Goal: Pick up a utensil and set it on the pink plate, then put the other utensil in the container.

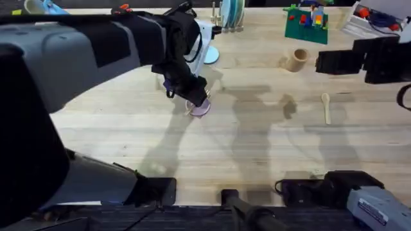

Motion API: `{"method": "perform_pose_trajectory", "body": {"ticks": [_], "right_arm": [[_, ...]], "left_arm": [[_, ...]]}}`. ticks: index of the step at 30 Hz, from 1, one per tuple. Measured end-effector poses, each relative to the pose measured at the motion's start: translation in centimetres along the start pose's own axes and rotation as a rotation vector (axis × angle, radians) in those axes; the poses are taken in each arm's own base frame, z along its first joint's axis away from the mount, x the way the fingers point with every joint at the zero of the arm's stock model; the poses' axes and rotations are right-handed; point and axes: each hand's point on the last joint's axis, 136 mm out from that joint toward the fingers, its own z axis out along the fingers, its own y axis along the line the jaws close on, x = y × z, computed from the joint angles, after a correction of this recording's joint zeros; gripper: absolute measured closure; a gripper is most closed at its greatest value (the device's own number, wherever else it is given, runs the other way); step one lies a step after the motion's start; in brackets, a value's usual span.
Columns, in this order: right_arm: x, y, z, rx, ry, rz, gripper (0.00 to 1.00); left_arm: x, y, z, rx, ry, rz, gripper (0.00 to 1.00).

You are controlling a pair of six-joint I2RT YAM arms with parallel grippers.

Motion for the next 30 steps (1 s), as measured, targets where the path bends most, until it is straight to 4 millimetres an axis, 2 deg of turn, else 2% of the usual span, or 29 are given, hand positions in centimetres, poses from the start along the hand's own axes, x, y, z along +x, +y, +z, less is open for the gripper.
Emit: {"method": "perform_pose_trajectory", "body": {"ticks": [5,10,13,21,25,28,30], "right_arm": [[0.0,0.0,0.0,0.000,0.000,0.000,0.008],[0.0,0.0,0.0,0.000,0.000,0.000,0.008],[0.0,0.0,0.0,0.000,0.000,0.000,0.007],[0.0,0.0,0.0,0.000,0.000,0.000,0.007],[0.0,0.0,0.0,0.000,0.000,0.000,0.007],[0.0,0.0,0.0,0.000,0.000,0.000,0.007],[0.0,0.0,0.0,0.000,0.000,0.000,0.007]], "left_arm": [[0.0,0.0,0.0,0.000,-0.001,0.000,0.943],[0.0,0.0,0.0,0.000,0.000,0.000,0.845],[0.0,0.0,0.0,0.000,0.000,-0.003,0.719],[0.0,0.0,0.0,0.000,0.000,-0.003,0.713],[0.3,-0.1,-0.2,0.002,0.017,-0.006,0.771],[0.0,-0.2,-1.2,0.003,0.021,-0.004,0.790],[-0.6,-0.4,-2.2,0.002,0.014,0.009,0.701]]}}
